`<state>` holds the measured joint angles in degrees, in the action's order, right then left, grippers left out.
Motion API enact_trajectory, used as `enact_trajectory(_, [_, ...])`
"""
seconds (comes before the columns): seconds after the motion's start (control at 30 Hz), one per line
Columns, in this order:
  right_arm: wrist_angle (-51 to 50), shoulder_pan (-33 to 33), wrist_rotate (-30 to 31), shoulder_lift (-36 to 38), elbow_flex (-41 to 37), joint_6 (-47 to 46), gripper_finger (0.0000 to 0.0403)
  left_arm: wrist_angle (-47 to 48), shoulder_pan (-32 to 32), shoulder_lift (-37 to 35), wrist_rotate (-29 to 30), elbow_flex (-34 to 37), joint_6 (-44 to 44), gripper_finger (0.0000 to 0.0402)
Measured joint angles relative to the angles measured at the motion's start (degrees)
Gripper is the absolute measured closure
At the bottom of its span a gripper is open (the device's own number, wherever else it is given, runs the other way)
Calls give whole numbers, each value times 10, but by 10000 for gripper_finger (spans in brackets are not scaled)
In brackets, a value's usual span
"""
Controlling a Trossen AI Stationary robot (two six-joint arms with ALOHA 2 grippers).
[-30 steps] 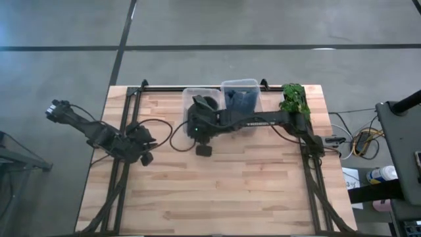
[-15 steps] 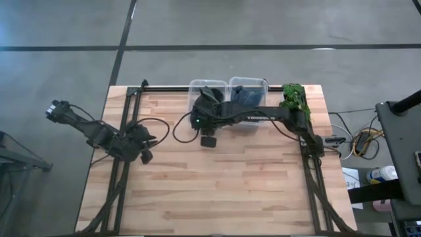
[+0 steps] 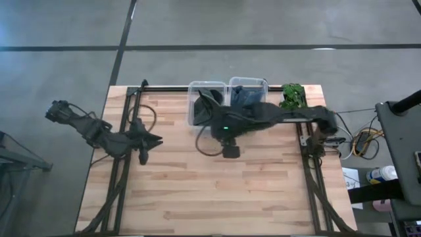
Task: Pick & Place hat
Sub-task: Return to Home Position
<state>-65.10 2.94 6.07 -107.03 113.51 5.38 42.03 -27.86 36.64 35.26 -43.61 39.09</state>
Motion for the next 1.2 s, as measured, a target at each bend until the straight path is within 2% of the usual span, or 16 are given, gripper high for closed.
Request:
enact_trajectory(0.07, [30, 7, 17, 50, -62, -28, 242, -4, 0, -19, -2, -5, 0, 323])
enact_trajectory(0.17, [71, 23, 76, 139, -175, -70, 245, -2, 0, -47, -1, -2, 0, 323])
enact_trajectory(0.23, [76, 37, 105, 196, -242, -107, 247, 11, 0, -60, 19, -1, 12, 323])
enact_trajectory(0.3, [73, 51, 108, 251, -297, -149, 247, 11, 0, -74, 33, -1, 28, 323])
enact_trajectory(0.53, [88, 99, 104, 417, -427, -431, 247, -23, 0, -93, 25, -2, 129, 323])
enact_trajectory(0.6, [148, 135, 109, 457, -473, -416, 245, -47, 0, -86, 17, 4, 78, 323])
enact_trajectory(0.67, [244, 168, 118, 501, -526, -386, 246, -108, 0, -83, -2, 16, -22, 323])
enact_trajectory(0.8, [442, 200, 120, 587, -650, -350, 250, -288, 3, -92, -51, 67, -153, 323])
enact_trajectory(0.9, [561, 204, 122, 643, -738, -325, 254, -409, 4, -108, -129, 125, -222, 323])
enact_trajectory(1.0, [638, 201, 124, 698, -807, -314, 258, -505, 9, -131, -151, 195, -232, 323])
enact_trajectory(1.2, [686, 201, 172, 794, -901, -313, 264, -656, 34, -206, -148, 337, -207, 323])
